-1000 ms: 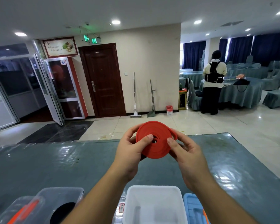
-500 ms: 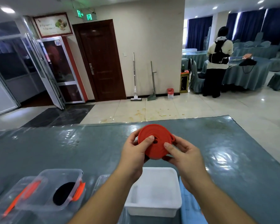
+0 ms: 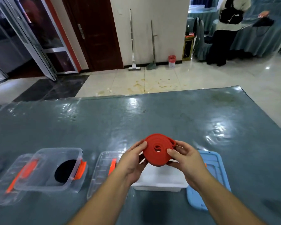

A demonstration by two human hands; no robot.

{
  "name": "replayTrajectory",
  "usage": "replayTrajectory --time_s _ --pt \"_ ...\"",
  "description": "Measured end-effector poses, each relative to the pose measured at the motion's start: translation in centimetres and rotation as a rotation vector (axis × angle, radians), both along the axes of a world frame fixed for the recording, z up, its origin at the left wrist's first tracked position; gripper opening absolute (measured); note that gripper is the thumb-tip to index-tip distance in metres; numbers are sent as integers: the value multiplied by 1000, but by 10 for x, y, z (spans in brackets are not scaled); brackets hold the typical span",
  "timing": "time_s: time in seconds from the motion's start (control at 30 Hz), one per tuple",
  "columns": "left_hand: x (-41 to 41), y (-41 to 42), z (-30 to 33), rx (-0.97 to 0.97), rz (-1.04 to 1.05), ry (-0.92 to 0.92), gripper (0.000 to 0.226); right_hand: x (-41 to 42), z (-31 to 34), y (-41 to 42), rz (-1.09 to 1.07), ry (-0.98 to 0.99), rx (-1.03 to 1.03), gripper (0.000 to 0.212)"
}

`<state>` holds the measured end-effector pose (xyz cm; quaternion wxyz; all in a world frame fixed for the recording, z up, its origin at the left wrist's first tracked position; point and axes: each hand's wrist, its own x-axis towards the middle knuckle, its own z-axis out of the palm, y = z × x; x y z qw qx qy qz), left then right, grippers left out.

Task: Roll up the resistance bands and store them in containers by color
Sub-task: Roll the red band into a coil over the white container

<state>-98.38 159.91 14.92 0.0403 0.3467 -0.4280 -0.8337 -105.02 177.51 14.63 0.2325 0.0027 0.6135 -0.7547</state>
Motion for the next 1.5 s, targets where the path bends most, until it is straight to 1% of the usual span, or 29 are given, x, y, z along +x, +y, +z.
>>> replayTrajectory --time_s 0.17,0.3,0.43,0.53,0.6,0.67,0.73,0.8,0.87,1.07,1.37,1.5 --pt "-15 -12 -47 -35 -3 -127 18 -10 -40 -16 -5 -66 127 25" --pt "-23 -18 -82 -23 -22 -249 18 -13 -85 -29 -56 -157 232 27" --pt "-36 -22 -114 -78 -56 -358 18 -20 -121 -41 -56 -202 373 25" --pt "-47 -21 -136 -109 -125 -449 21 -31 -138 -47 -10 -170 526 27" --pt "-53 -20 -149 -126 -186 -492 21 -40 -145 -50 41 -132 613 21" --pt "-57 -22 -162 -164 -232 -547 19 -48 -155 -53 108 -110 711 27" --pt "-61 -24 -176 -203 -242 -590 19 -52 -167 -56 168 -140 813 32" --pt "-65 -25 -185 -280 -265 -627 17 -53 -178 -57 201 -167 887 33" --pt "-70 -27 -194 -383 -310 -658 22 -58 -185 -59 235 -148 961 33" --pt "-81 -32 -210 -575 -423 -646 29 -73 -193 -63 234 -158 992 35" --pt "-76 -30 -222 -713 -397 -582 31 -66 -193 -64 169 -131 978 28" --pt "-78 -30 -223 -722 -428 -604 33 -69 -195 -64 174 -158 953 32"
